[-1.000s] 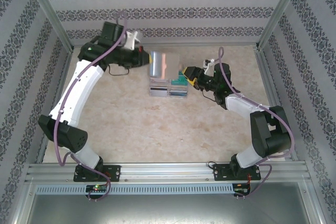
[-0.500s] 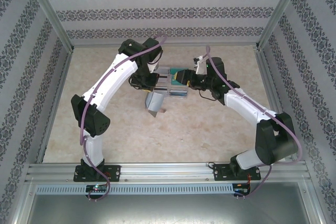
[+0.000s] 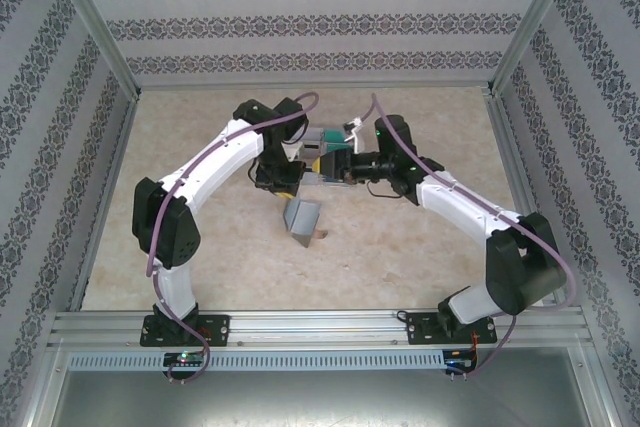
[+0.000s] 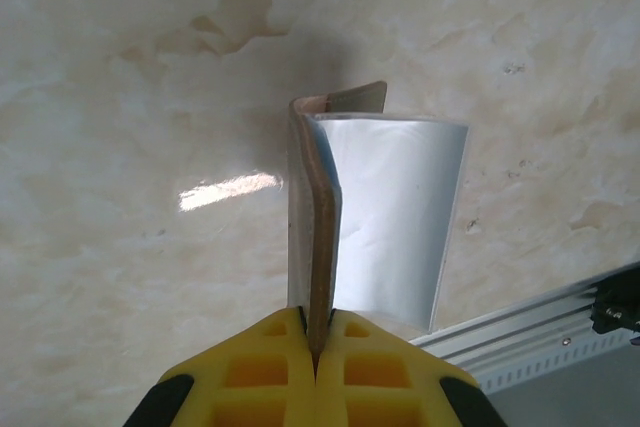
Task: Put the credit cards into the card holder
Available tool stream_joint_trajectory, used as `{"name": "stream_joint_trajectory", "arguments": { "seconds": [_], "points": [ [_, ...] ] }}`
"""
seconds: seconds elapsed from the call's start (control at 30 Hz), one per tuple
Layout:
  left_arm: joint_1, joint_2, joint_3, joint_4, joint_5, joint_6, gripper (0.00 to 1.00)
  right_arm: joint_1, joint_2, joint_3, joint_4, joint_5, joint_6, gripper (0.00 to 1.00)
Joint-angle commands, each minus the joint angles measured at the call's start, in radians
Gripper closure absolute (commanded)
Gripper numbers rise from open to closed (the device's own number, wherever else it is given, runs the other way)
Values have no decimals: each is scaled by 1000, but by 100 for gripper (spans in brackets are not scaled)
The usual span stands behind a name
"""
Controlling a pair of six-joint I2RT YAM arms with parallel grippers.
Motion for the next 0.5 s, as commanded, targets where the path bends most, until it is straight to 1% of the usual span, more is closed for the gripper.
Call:
{"name": "stream_joint_trajectory", "arguments": {
  "seconds": [0.0, 0.07, 0.17, 0.23, 0.3, 0.4, 0.47],
  "points": [
    [23, -56, -93, 172, 29, -61, 100, 15, 56, -52, 70, -10, 53, 68],
    [34, -82, -155, 237, 34, -84, 100, 36, 92, -91, 140, -18, 89, 69],
    [56, -125, -255, 342, 82, -122, 100, 77, 142, -118, 154, 9, 101, 70],
    [76, -152, -315, 401, 114, -142, 100, 83, 170, -159, 219, 29, 146, 71],
    [93, -177, -365, 451, 138, -160, 100, 83, 210, -193, 311, 23, 196, 72],
    [102, -186, -388, 491, 184, -179, 100, 96, 290, -191, 387, 16, 242, 73],
    [101, -185, -397, 506, 201, -185, 100, 108, 341, -172, 391, 19, 245, 74]
  ]
}}
